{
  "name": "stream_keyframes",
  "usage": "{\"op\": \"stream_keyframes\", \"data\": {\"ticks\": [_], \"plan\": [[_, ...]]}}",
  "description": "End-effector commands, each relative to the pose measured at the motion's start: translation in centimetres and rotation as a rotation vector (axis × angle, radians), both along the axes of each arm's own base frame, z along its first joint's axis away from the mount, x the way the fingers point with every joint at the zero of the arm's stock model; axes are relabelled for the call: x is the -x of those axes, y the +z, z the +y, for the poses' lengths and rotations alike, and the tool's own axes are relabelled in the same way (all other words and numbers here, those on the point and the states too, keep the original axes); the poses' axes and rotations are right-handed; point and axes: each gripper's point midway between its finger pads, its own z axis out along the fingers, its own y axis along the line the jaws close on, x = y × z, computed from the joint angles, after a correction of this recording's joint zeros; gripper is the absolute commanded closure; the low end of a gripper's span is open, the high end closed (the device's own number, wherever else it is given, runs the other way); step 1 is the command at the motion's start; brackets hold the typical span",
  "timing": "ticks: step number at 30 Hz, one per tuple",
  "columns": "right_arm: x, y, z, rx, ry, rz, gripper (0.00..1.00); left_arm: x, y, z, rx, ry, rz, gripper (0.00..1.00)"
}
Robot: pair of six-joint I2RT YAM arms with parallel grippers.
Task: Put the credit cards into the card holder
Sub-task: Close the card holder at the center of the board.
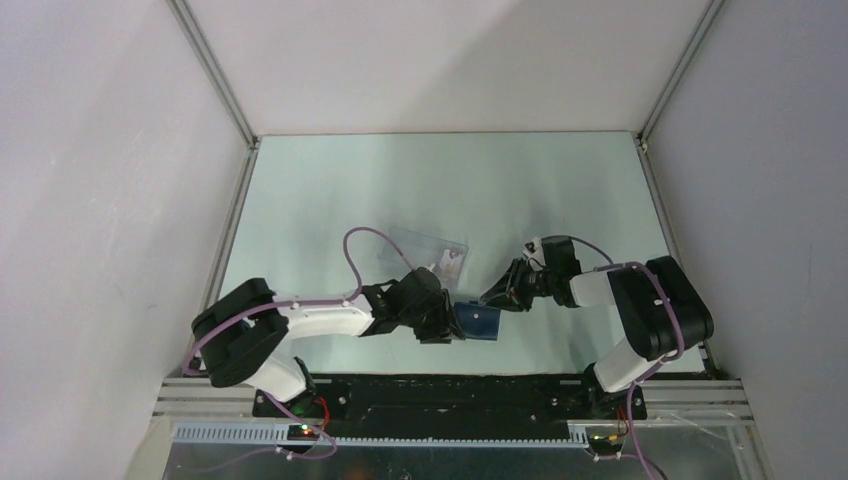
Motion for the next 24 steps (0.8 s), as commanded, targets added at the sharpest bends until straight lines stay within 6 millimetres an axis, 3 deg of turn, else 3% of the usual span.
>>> {"op": "stream_keyframes", "data": {"ticks": [1, 8, 14, 20, 24], "plan": [[1.6, -1.3, 0.6, 0.027, 0.067, 0.041, 0.68, -0.9, -0.1, 0.6, 0.016, 0.061, 0.002, 0.55], [1.6, -2.3, 1.5, -0.007, 0.065, 0.089, 0.67, -1.9, -2.2, 1.2, -0.064, 0.101, 0.035, 0.53], [1.4, -2.0, 2.0, -0.036, 0.062, 0.091, 0.67, -1.9, -4.1, 3.0, -0.163, 0.140, 0.071, 0.55], [0.2, -0.6, 3.1, -0.120, 0.049, 0.074, 0.68, -1.7, -4.9, 3.1, -0.201, 0.122, 0.095, 0.77], [0.5, -0.9, 4.0, -0.148, 0.061, 0.094, 0.68, -1.4, -5.4, 3.1, -0.223, 0.101, 0.107, 0.92]]}}
